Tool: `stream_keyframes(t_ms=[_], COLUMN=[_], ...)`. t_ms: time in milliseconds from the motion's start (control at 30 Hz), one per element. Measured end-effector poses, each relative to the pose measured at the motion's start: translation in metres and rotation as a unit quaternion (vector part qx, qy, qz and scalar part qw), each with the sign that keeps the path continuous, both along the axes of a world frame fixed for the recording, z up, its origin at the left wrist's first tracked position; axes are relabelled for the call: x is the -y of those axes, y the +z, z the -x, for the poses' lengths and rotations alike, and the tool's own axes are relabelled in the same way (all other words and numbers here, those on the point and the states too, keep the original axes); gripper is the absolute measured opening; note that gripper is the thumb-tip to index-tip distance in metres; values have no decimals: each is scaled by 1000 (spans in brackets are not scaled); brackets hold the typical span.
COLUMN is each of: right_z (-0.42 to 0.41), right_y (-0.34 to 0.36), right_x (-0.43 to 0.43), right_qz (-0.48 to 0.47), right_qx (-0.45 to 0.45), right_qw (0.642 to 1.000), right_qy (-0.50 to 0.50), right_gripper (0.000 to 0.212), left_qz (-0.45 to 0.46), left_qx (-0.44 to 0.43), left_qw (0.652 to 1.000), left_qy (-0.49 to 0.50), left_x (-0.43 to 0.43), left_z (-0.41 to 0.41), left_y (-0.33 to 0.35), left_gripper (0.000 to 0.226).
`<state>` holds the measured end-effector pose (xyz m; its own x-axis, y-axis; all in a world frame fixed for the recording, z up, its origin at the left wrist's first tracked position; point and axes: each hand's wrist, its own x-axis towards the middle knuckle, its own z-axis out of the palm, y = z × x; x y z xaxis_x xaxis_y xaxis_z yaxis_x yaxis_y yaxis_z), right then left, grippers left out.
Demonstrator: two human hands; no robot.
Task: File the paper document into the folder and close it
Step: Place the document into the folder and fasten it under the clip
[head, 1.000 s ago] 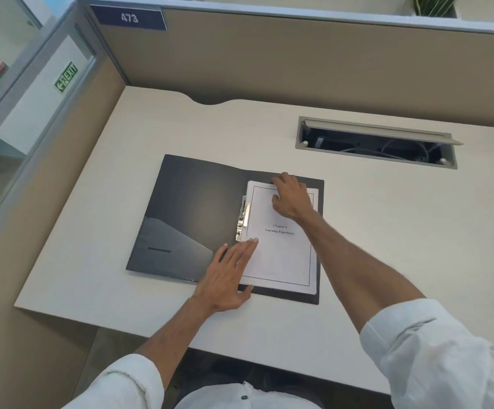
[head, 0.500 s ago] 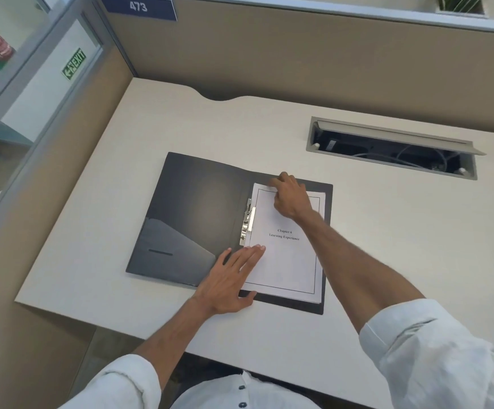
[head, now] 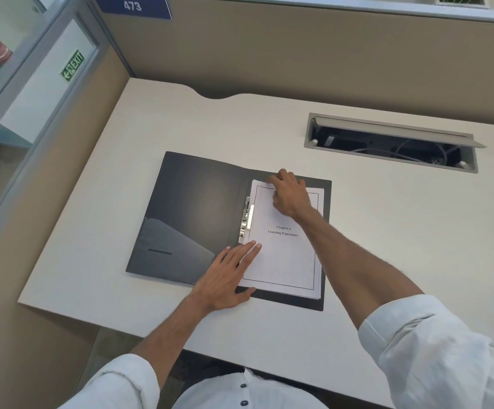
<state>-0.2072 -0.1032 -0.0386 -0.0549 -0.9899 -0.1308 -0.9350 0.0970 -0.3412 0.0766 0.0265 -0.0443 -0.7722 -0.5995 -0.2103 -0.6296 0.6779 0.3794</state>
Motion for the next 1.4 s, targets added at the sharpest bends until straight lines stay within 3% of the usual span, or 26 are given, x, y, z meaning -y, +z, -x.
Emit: stream_keyframes(t_ms=[267, 400, 533, 700, 800, 1000, 1400], right_z=[0, 0, 7, 7, 7, 4, -8], right_y=[6, 15, 23, 23, 26, 21, 20], right_x=[-11, -18, -43, -111, -150, -201, -222], right_qz=[-21, 16, 76, 89, 79, 51, -3], right_qx=[6, 36, 123, 217, 224, 220, 236], right_qw=[1000, 999, 980, 904, 876, 860, 868], right_qy=[14, -12, -136, -357, -419, -458, -437], right_gripper=[62, 63, 58, 52, 50, 46, 39], left_qz=[2, 1, 2, 6, 2, 0, -29], left_qx=[-10, -43, -81, -122, -124, -112, -117], left_qw=[1000, 999, 993, 950, 934, 933, 917], left_qy=[-2, 4, 92, 286, 336, 343, 379], left_x=[0, 0, -1, -6, -12, -27, -32], left_z=[0, -1, 0, 10, 18, 26, 38], left_y=[2, 8, 9, 10, 15, 11, 11], left_gripper=[104, 105, 97, 57, 40, 39, 25])
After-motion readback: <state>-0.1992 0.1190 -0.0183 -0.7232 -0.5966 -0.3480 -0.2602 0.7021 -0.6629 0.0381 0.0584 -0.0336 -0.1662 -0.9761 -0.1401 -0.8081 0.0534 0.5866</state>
